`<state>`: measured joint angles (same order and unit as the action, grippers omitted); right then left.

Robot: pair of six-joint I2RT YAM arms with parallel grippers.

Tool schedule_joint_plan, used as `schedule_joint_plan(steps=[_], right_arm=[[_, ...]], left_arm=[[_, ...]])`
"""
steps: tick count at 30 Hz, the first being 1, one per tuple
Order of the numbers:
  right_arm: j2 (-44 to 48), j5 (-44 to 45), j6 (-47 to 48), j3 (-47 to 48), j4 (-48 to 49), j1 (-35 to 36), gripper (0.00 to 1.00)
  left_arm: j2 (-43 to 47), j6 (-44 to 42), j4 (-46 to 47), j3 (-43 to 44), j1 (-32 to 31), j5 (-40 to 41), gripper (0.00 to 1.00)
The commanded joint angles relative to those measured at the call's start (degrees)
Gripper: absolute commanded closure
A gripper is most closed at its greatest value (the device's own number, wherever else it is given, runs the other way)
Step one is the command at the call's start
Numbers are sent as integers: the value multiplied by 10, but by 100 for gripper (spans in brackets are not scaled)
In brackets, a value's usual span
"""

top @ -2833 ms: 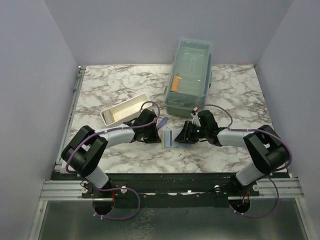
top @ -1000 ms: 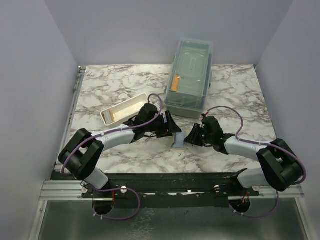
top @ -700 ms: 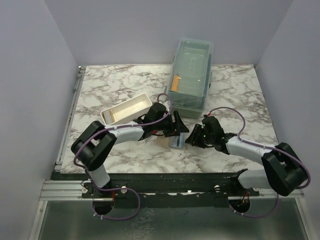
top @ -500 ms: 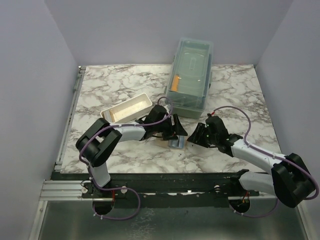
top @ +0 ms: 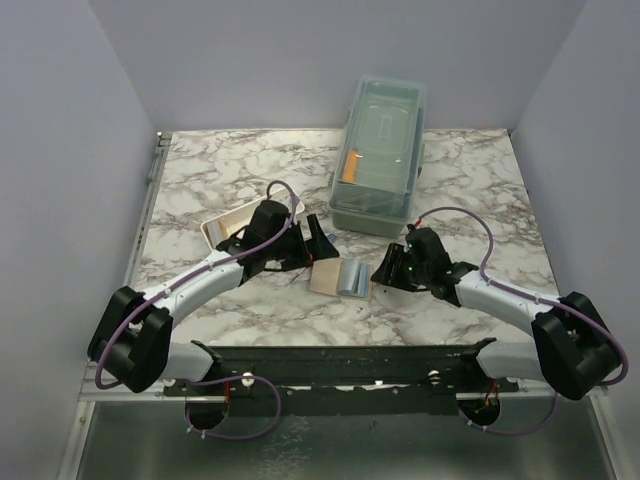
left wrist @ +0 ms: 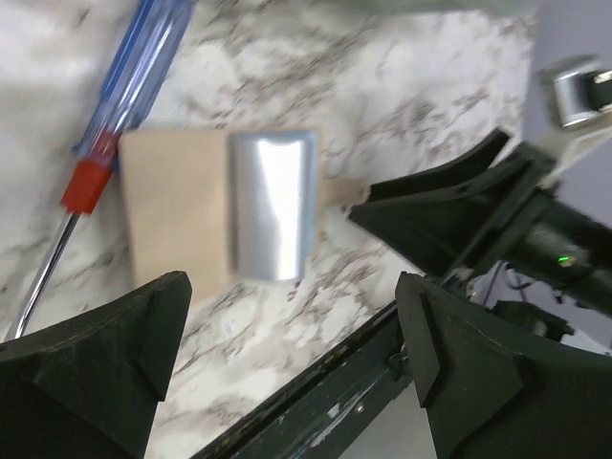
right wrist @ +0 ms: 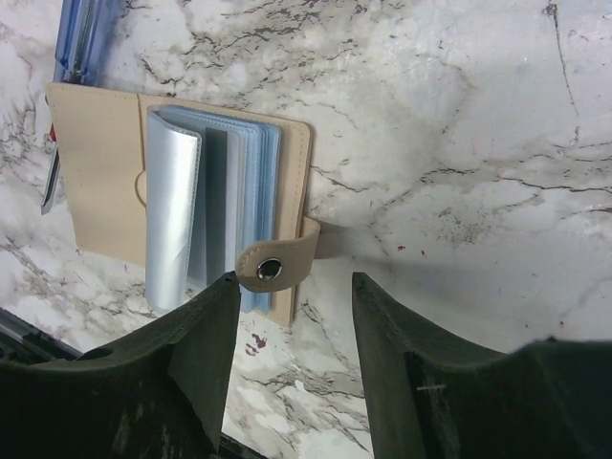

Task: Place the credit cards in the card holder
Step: Close the card holder at the center of the board.

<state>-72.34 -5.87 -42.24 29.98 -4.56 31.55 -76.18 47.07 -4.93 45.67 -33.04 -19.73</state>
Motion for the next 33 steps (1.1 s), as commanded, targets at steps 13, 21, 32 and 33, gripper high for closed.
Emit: schedule_joint_plan(steps=[13,21,32,33], right_arm=[[-35,-22,10,7,37,4,45],[-32,-16,4,4,31,3,46],[19,34,-19,14,-35,4,48],[24,36,-19,13,-36,4,47]], left_arm=[[-93,47,37,-60,-11,0,11],[-74,39,79,-41,-25,-17,34],[-125,39,116,-5,-97,3,50],[-125,37,116,-2,-106,13,48]])
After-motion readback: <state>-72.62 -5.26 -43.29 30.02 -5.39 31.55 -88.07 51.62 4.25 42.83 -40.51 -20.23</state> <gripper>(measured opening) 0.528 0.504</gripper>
